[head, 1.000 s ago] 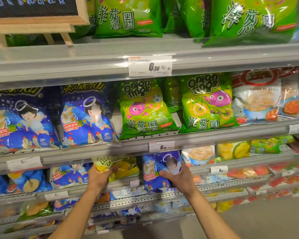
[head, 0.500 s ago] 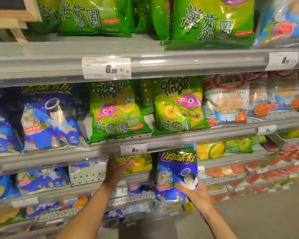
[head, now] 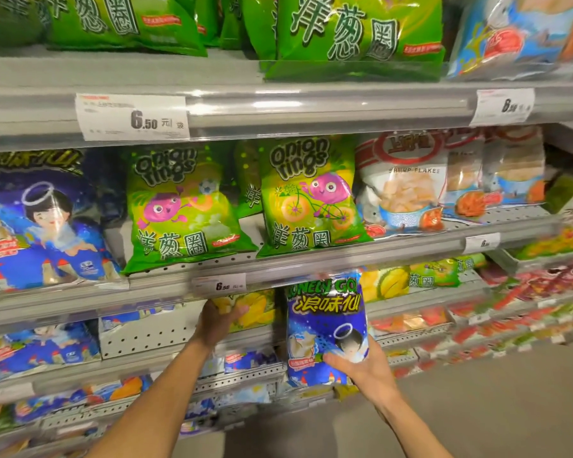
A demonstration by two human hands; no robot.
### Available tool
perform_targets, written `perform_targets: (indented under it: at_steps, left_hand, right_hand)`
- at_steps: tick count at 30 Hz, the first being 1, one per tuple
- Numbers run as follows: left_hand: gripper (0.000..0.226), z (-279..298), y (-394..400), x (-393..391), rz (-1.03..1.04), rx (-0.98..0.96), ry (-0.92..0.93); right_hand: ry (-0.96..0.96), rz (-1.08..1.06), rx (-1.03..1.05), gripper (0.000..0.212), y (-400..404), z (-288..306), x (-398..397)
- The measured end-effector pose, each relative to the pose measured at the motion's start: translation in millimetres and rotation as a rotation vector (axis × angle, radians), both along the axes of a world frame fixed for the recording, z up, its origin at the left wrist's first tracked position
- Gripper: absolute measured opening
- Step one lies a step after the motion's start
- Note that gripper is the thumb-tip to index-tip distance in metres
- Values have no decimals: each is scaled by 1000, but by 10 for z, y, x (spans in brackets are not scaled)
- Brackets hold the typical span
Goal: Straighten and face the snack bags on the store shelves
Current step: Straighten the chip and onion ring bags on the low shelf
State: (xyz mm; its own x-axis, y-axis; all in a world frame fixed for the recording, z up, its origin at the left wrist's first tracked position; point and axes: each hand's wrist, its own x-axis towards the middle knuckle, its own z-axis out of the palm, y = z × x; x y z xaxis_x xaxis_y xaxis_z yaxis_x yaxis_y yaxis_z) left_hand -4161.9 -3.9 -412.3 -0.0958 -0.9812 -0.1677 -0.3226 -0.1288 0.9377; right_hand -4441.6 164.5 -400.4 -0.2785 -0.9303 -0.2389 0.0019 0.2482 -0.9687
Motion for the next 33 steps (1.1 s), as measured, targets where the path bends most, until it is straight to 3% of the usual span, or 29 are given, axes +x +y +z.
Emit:
perform_targets:
  at_steps: [3,8,10,12,15,18,24,27,33]
  left_hand:
    - [27,13,40,68,11,45,9]
    - [46,40,294,492,21,-27,-208]
    - [50,41,439,787,128,-77,-341]
    - [36,-2,583,1123,167,-240,-450]
    - [29,-87,740,1601,88,-344,-739]
    - [33,-136,809,1949,15,-311,-921]
    - [53,-211,840,2208,-96,-241,-1000]
    - [60,-248,823,2244,-131,-204,-1038]
    - [58,-253,831,2343,-166,-292,-1011]
  right_hand:
    - [7,8,7,53,2,27,151]
    - [-1,47,31,61,-35,84,671]
    - [-11,75,41,65,-54,79,945]
    - [-10,116,49,64,-96,63,1248]
    - [43,159,35,58,-226,33,1692]
    - [87,188,39,58,-399,71,2107]
    - [161,154,16,51,-918,221,2689]
    - [129,100,-18,61,-1225,233,2856]
    - [47,156,-45,65,-1406,29,3043]
